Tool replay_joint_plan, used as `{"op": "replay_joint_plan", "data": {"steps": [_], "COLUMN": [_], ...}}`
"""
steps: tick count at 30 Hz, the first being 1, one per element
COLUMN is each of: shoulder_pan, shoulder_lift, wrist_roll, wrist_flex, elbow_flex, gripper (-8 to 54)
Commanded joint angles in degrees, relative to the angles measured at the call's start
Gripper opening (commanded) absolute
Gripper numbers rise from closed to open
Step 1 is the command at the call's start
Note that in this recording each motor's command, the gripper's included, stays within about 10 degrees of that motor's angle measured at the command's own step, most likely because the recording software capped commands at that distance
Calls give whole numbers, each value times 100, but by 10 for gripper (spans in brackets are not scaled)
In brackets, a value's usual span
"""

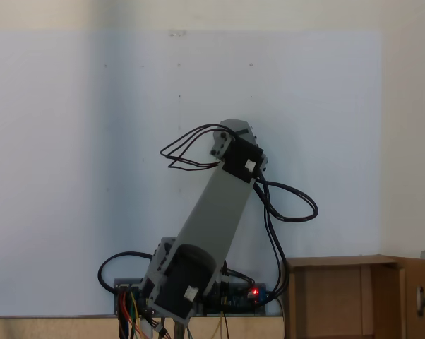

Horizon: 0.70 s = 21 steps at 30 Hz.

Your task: Grasp a green dice and put it in the bin.

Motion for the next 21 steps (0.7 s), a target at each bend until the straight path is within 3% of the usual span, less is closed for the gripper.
{"op": "replay_joint_plan", "data": {"steps": [1, 14, 17, 21], "shoulder_pan": [9, 105, 149, 176], "shoulder_lift": [18, -9, -18, -18], "wrist_roll": [413, 510, 554, 650], "wrist_flex": [-193, -334, -360, -334], "elbow_flex": [-70, -70, -53, -44], "gripper": [365, 361, 278, 268]}}
